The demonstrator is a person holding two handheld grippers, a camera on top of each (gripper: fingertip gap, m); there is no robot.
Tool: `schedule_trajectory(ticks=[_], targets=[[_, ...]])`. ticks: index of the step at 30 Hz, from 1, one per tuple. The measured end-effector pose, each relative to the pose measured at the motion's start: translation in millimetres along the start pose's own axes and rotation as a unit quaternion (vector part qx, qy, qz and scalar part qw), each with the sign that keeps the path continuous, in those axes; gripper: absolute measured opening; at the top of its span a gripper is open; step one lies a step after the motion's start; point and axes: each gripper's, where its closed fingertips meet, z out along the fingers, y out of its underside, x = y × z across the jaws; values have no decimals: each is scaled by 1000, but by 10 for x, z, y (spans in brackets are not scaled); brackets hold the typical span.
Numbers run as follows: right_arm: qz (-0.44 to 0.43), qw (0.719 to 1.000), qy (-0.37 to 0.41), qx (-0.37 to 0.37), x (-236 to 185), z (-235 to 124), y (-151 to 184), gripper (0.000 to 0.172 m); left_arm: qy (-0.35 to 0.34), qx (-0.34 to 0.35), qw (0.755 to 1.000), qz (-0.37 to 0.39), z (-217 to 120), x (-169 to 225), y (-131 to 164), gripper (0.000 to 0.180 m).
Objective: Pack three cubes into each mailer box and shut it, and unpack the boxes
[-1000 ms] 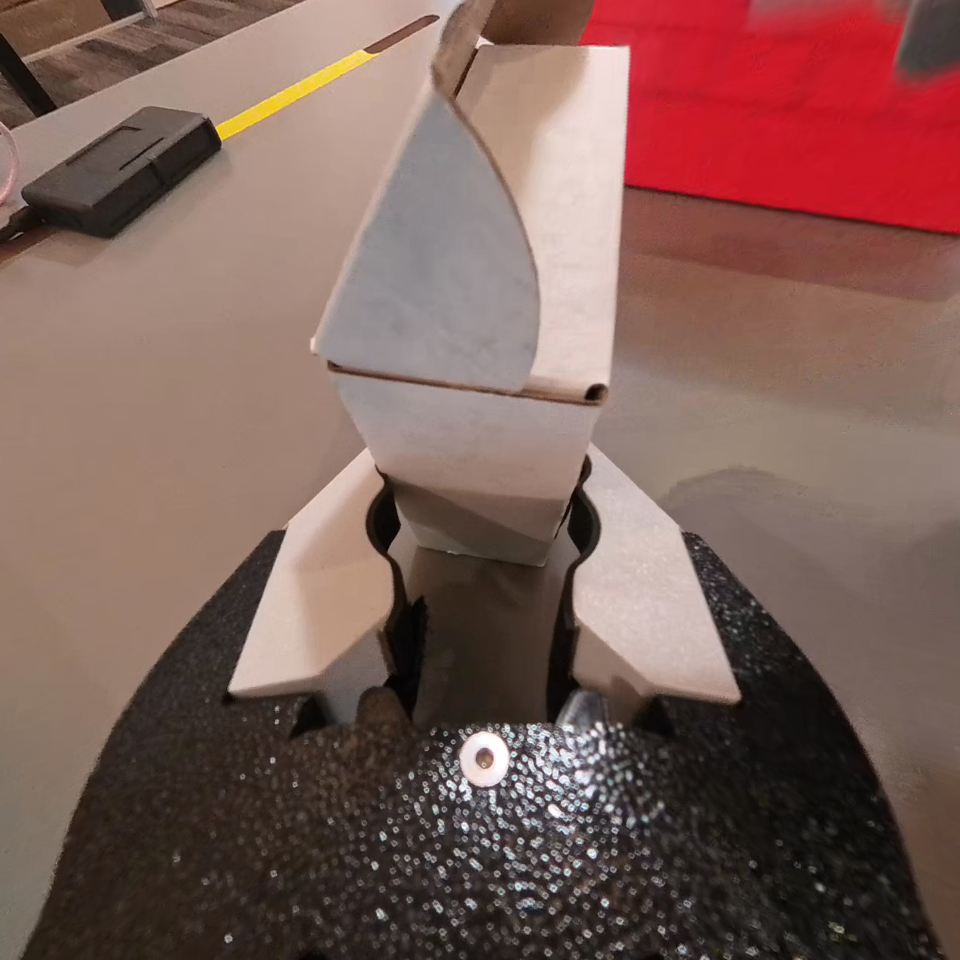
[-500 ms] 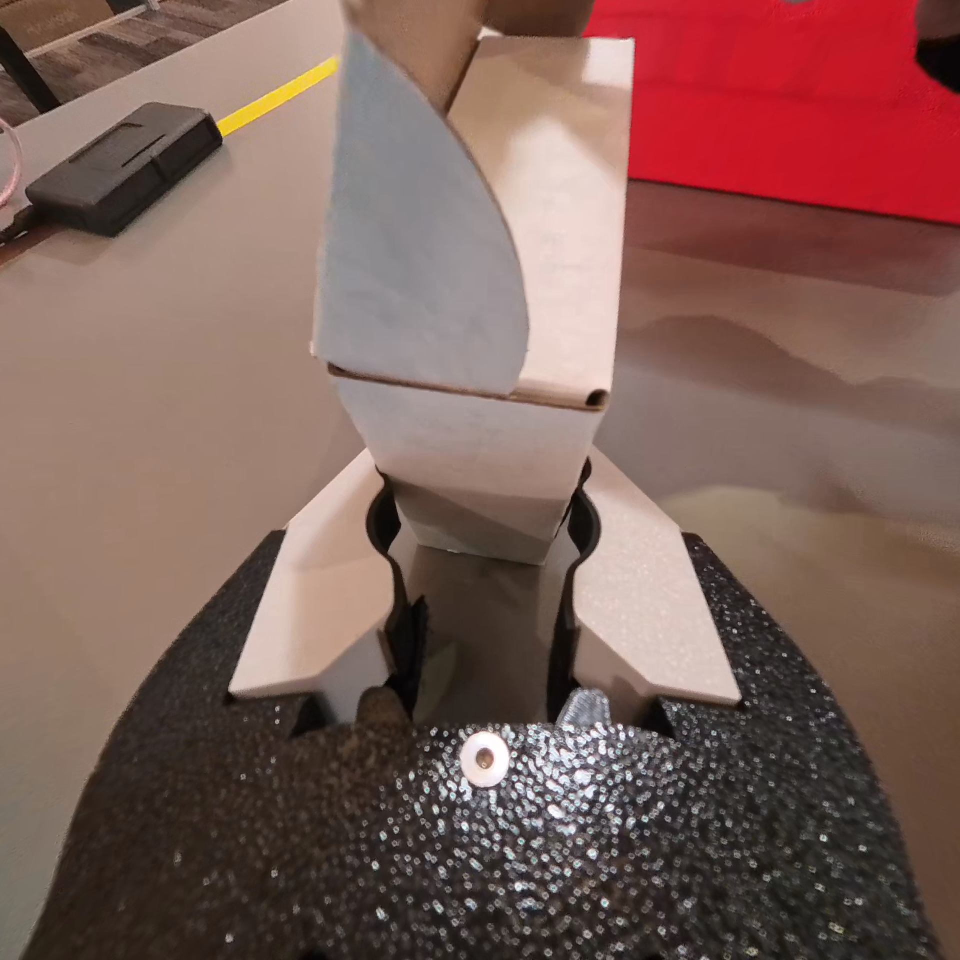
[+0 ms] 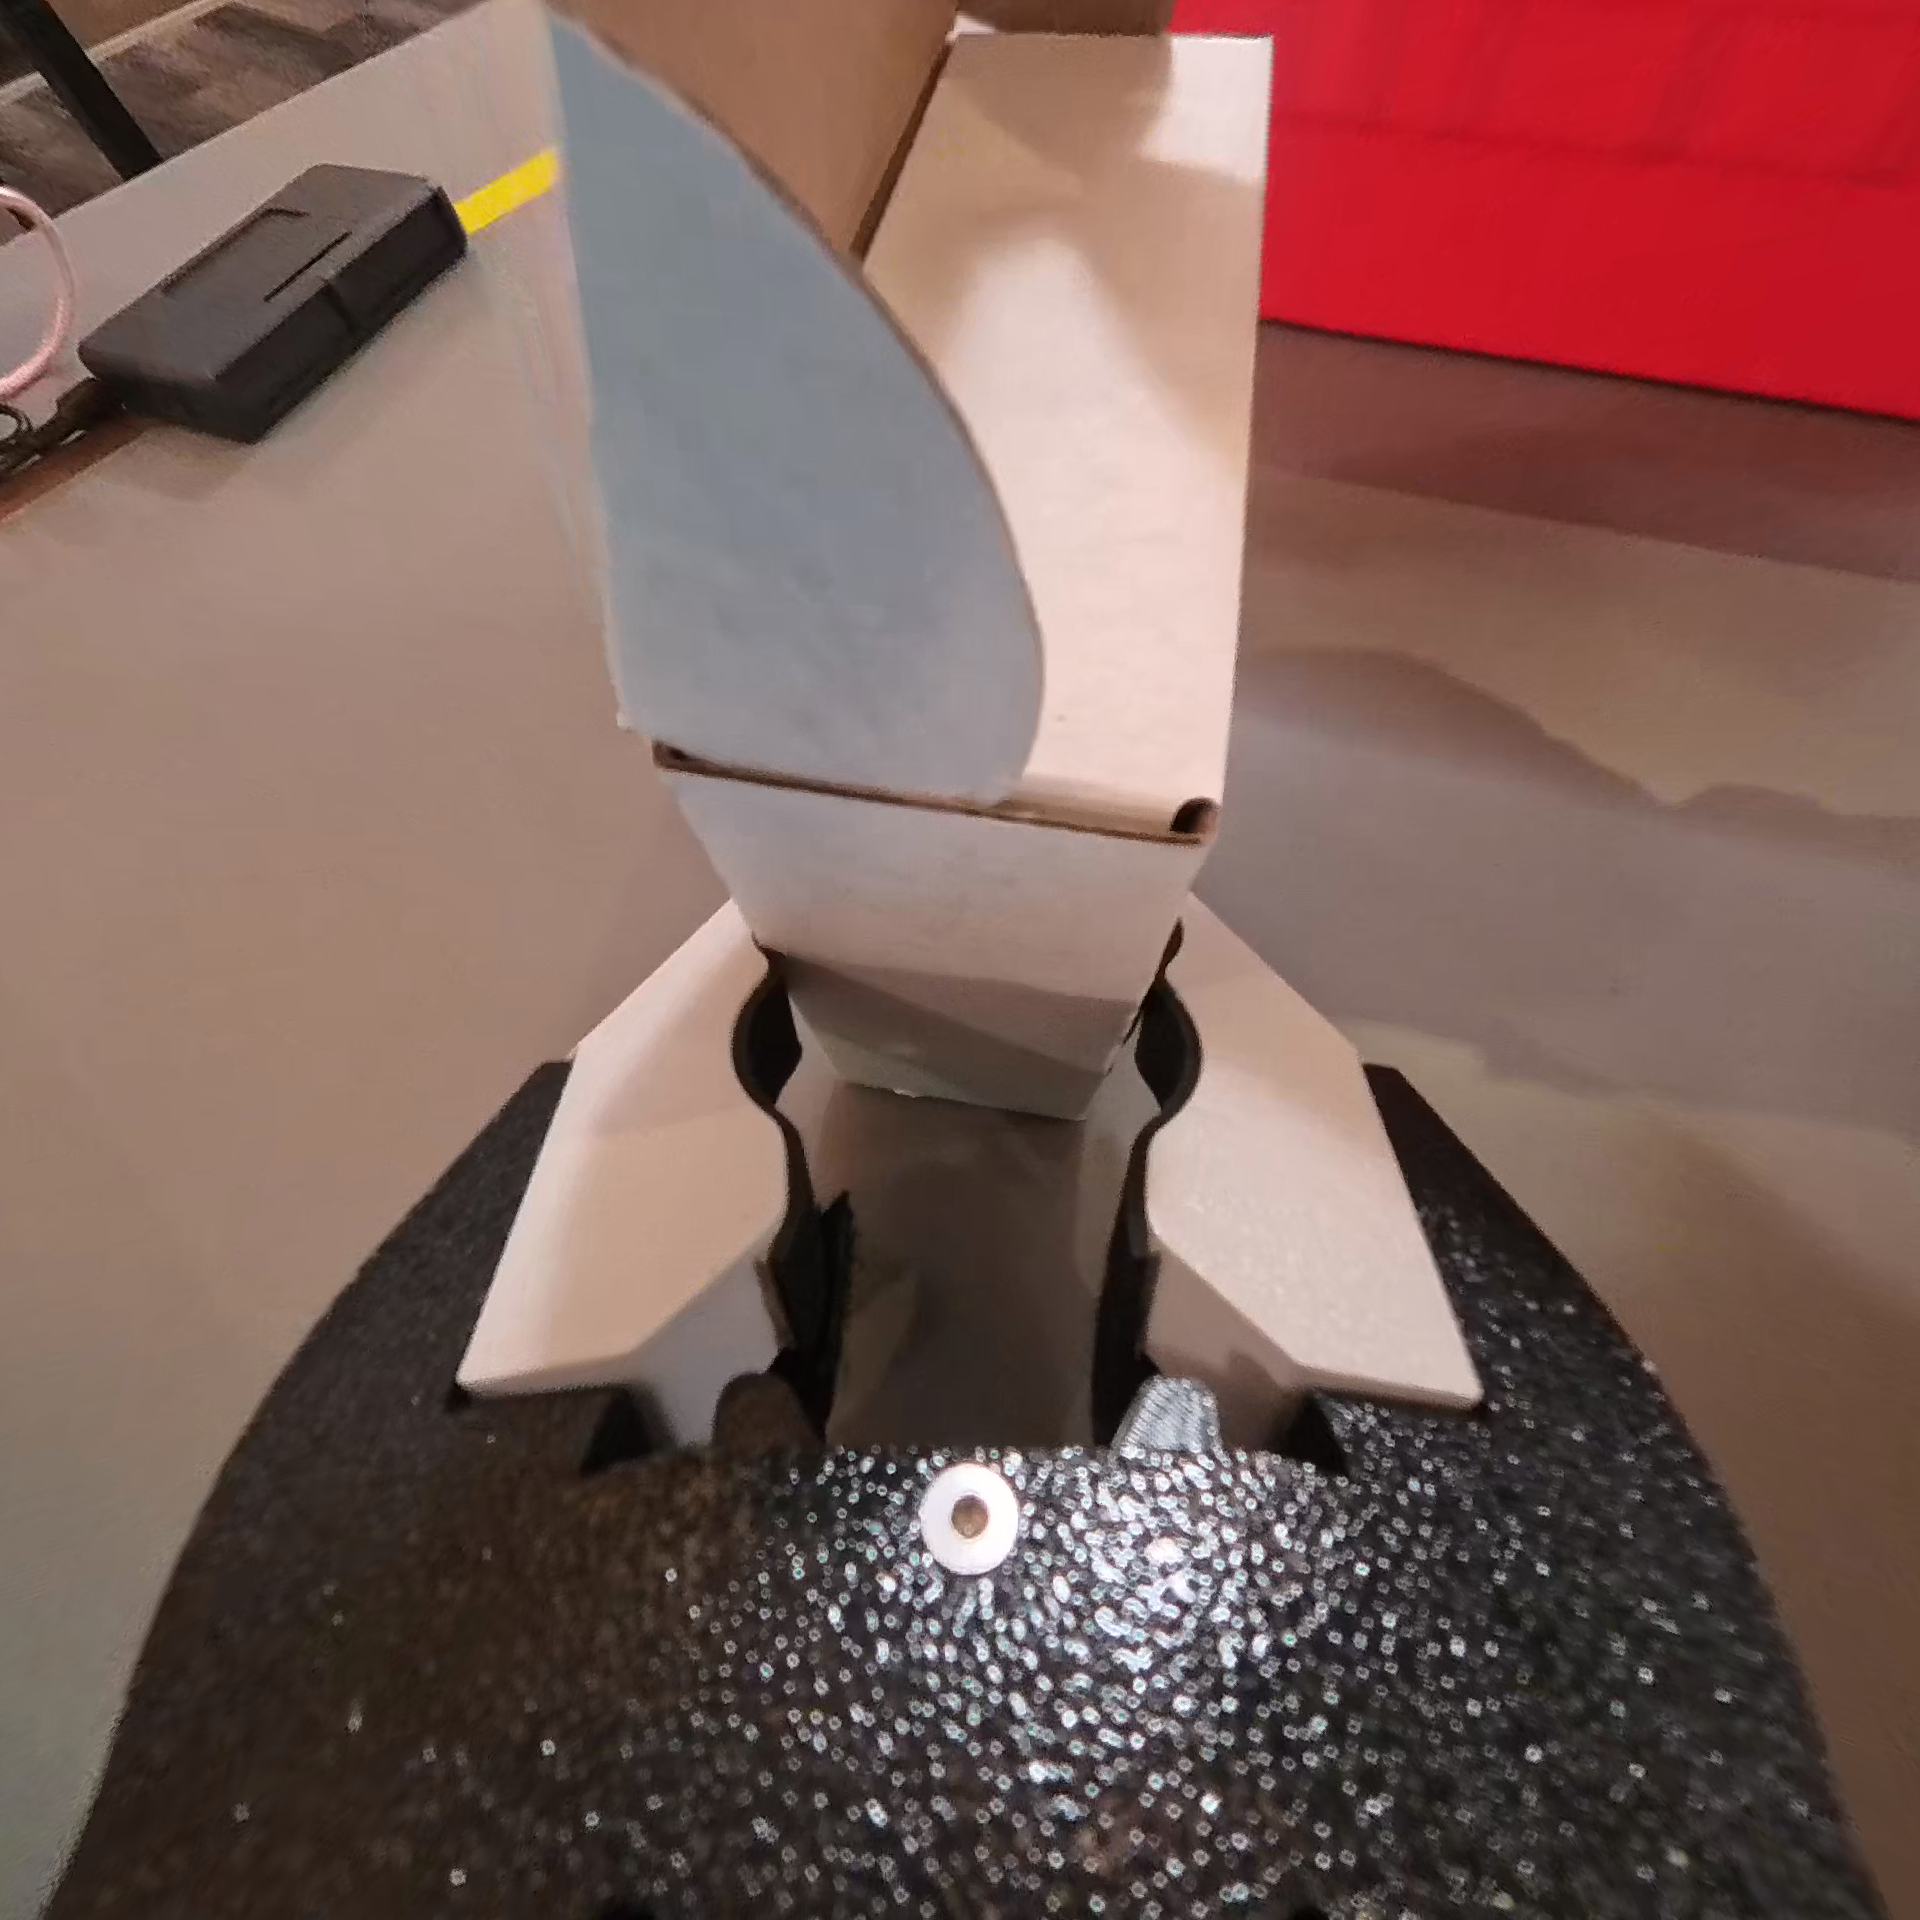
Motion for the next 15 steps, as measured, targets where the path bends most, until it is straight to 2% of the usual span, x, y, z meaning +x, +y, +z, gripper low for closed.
schedule_trajectory(ticks=[8,9,10,12,14,15], targets=[[10,1000,-1,-2,-12,-14,326,0,6,2,1000,-6,0,0,2,65],[18,1000,12,-6,17,-70,342,6,5,1,1000,-6,-1,1,1,65],[16,999,35,17,61,-168,267,8,6,2,1000,-6,0,0,2,65],[2,993,44,109,-11,-399,-65,0,6,2,1000,-7,0,0,2,65],[-24,983,-8,182,-337,-491,-370,0,6,3,1000,-6,-1,0,2,65],[-44,980,-36,189,-517,-437,-425,0,6,3,1000,-6,-2,1,1,65]])
